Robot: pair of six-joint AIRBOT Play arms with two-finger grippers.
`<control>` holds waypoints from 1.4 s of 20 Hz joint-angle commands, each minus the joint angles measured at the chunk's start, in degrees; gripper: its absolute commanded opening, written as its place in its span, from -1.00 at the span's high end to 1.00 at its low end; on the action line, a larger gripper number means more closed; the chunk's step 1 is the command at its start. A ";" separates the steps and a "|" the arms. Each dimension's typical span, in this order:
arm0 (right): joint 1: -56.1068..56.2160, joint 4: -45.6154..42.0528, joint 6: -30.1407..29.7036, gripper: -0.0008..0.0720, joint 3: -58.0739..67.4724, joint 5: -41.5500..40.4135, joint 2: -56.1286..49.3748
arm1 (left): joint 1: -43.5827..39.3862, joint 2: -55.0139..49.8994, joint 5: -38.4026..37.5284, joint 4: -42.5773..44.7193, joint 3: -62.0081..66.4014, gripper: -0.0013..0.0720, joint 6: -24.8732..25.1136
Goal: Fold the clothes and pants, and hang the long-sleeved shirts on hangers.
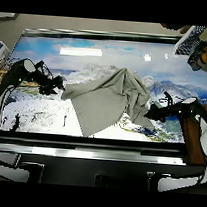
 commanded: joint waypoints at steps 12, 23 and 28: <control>0.68 4.13 1.92 0.86 -0.26 0.85 7.21 | -1.38 33.59 9.57 -27.21 -50.86 -0.52 11.52; 0.70 5.09 4.37 0.85 -0.26 4.81 7.32 | -15.04 23.78 19.30 -33.88 -54.21 -0.51 13.20; 0.70 5.07 3.85 0.85 -0.26 3.87 8.70 | -16.35 19.65 19.78 -38.51 -52.39 -0.51 17.16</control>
